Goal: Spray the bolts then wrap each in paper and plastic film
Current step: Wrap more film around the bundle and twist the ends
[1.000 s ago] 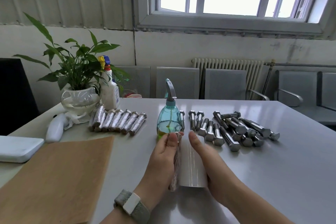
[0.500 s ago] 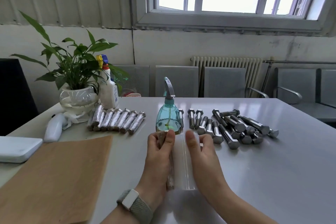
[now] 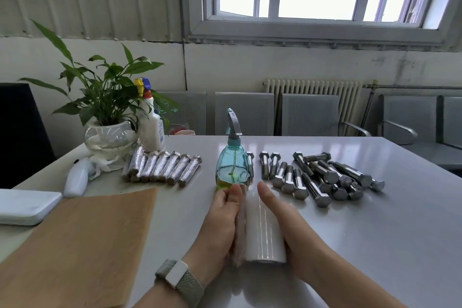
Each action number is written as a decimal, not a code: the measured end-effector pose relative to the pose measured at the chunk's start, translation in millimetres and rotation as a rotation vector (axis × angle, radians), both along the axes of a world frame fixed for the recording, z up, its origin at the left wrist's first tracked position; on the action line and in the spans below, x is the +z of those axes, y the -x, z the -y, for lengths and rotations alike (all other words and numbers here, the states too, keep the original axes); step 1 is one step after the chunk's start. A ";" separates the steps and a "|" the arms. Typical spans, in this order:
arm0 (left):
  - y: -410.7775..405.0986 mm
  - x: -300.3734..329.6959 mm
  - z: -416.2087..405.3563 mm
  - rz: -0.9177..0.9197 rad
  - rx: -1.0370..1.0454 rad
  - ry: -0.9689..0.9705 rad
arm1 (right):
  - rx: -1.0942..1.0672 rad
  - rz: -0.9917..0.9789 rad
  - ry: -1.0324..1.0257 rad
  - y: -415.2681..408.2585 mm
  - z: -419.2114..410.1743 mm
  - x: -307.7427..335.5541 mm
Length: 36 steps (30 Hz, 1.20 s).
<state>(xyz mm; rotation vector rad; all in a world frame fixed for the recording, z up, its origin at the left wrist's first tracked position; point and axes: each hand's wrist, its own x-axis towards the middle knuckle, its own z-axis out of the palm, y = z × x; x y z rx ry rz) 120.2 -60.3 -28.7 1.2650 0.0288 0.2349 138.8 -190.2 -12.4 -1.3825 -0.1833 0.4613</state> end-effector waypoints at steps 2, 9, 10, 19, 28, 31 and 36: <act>-0.4 -1.6 -0.9 0.021 0.091 -0.124 | -0.005 0.075 0.001 0.5 -1.8 -1.2; 0.6 6.4 0.2 0.078 0.304 -0.288 | -0.287 0.296 0.184 5.0 -10.7 3.9; 1.7 6.9 2.1 0.085 0.304 -0.268 | -0.305 0.316 0.203 5.7 -11.5 2.6; 11.5 9.5 20.1 0.025 -0.117 0.327 | -0.462 0.415 0.415 4.7 -10.5 1.5; 4.9 7.4 8.2 0.165 0.070 -0.182 | -0.128 0.142 0.033 -2.4 -3.4 2.4; 2.2 6.6 -0.8 0.169 0.178 -0.242 | -0.014 0.029 -0.063 -0.6 -1.9 0.4; 0.2 5.6 -7.3 0.107 0.230 -0.244 | -0.133 0.134 -0.023 -0.9 -8.3 -1.4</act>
